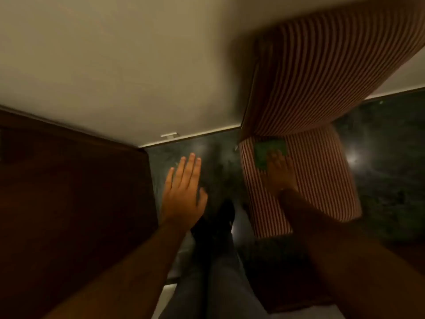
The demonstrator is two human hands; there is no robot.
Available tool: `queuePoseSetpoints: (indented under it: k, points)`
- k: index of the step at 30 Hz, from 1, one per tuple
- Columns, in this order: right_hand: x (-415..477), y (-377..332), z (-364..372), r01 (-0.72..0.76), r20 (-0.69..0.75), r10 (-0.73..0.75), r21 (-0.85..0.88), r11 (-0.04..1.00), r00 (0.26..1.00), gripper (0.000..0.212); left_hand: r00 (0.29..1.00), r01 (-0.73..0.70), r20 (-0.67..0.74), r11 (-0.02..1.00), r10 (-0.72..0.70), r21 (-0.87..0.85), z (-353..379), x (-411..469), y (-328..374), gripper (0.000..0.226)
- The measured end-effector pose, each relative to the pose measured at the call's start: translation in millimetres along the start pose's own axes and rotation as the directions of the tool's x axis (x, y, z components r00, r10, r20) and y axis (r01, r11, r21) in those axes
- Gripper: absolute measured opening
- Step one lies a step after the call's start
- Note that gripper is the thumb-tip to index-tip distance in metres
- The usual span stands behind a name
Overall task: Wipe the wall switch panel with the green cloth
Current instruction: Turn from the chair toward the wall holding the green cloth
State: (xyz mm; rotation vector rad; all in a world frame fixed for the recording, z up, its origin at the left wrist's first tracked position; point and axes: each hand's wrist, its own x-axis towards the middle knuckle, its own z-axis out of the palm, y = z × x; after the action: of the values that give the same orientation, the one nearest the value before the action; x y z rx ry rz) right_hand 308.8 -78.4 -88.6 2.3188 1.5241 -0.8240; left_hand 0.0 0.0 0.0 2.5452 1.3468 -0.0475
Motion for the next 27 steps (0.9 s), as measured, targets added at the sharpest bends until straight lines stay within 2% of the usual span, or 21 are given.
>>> queuePoseSetpoints:
  k: [7,12,17,20,23,27]
  points:
    - [48.9,19.1,24.1,0.021,0.015,-0.021,0.014,1.0,1.0,0.083,0.991,0.064,0.114,0.997,-0.067,0.03,31.2,3.4,1.1,0.084]
    - [76.7,27.3,26.4,0.028,-0.022,-0.027,0.044,0.999,0.999,0.088,0.989,0.076,0.123,0.996,-0.082,0.053,34.4,-0.1,-2.7,0.085]
    - [82.0,27.2,18.7,0.044,-0.072,-0.039,0.063,0.997,0.997,0.07,0.991,0.114,0.055,0.99,-0.118,0.081,20.2,-6.8,-16.2,0.088]
    - [83.1,20.5,4.4,0.003,-0.066,0.003,0.089,0.996,0.998,0.058,0.987,0.152,0.042,0.984,-0.157,0.092,8.3,-13.3,-27.6,0.091]
    - [71.3,4.8,-14.1,-0.026,-0.057,0.029,0.068,0.997,0.998,0.06,0.985,0.167,0.008,0.975,-0.17,0.146,-9.5,-16.7,-37.4,0.095]
    - [39.7,-25.9,-47.3,0.051,-0.089,-0.045,0.068,0.996,0.995,0.065,0.981,0.191,-0.07,0.968,-0.182,0.165,-41.5,-12.1,-37.3,0.099]
